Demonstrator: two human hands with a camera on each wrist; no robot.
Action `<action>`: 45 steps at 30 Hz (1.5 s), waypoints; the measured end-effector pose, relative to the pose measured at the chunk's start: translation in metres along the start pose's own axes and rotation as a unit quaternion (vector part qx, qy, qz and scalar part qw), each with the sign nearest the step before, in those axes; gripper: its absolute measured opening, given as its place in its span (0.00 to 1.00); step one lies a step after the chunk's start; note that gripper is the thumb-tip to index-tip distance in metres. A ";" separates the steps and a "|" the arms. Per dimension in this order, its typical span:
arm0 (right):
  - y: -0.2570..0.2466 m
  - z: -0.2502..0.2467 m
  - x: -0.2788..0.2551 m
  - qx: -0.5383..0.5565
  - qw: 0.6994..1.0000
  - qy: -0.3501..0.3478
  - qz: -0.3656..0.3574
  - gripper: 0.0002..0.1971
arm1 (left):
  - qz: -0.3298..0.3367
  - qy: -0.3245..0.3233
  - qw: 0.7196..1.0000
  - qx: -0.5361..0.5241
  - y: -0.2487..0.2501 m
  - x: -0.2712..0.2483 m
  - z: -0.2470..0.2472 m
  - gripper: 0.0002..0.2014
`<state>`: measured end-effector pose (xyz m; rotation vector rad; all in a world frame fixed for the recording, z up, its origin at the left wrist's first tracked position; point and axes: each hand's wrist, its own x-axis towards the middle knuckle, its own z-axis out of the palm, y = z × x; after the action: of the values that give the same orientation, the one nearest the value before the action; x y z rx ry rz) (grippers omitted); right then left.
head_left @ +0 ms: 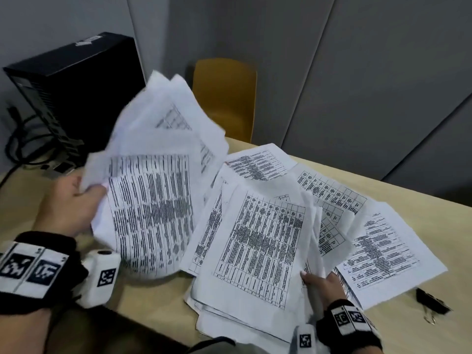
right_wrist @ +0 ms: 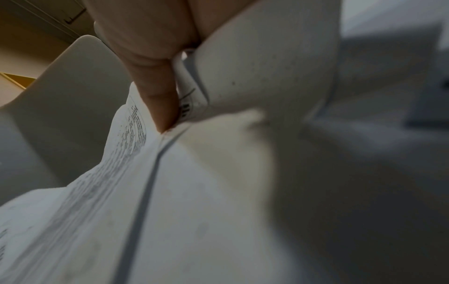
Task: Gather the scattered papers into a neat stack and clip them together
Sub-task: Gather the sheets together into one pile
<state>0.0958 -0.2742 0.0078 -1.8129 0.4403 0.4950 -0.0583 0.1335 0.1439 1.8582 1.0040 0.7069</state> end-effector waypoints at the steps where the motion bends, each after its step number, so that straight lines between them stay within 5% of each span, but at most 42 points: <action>1: 0.000 0.000 0.000 -0.001 1.000 0.003 0.003 0.17 | 0.012 0.009 1.000 -0.026 0.007 -0.002 -0.001 0.07; 6: 0.002 0.002 0.002 -0.013 1.000 0.010 0.010 0.16 | 0.059 -0.062 0.993 -0.086 0.034 -0.021 0.032 0.07; 11: 0.006 0.002 0.005 -0.015 0.999 0.011 0.028 0.16 | 0.049 -0.101 0.984 -0.139 0.046 -0.022 0.056 0.11; 17: 0.011 0.001 0.007 -0.013 0.999 0.002 0.034 0.17 | 0.042 -0.134 0.973 -0.182 0.060 -0.016 0.085 0.06; 24: 0.005 -0.002 0.007 -0.025 0.999 -0.003 0.019 0.09 | -0.044 -0.241 0.969 0.038 -0.001 -0.037 0.150 0.08; 27: 0.008 -0.001 0.012 -0.006 0.999 0.000 0.037 0.16 | -0.076 -0.276 0.953 0.094 -0.030 -0.049 0.164 0.17; 32: -0.001 -0.003 0.012 0.068 0.992 -0.049 0.097 0.28 | -0.074 -0.309 0.941 0.120 -0.038 -0.058 0.174 0.17; 42: 0.000 0.002 -0.006 0.046 0.996 -0.063 0.031 0.17 | -0.068 -0.401 0.908 0.095 -0.026 -0.077 0.195 0.23; 45: -0.002 -0.001 -0.012 0.067 0.996 -0.053 0.036 0.13 | -0.082 -0.347 0.934 0.025 -0.024 -0.058 0.185 0.20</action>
<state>0.0870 -0.2741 0.0158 -1.6388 0.4557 0.5942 0.0489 0.0113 0.0351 1.8319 0.6910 -0.0957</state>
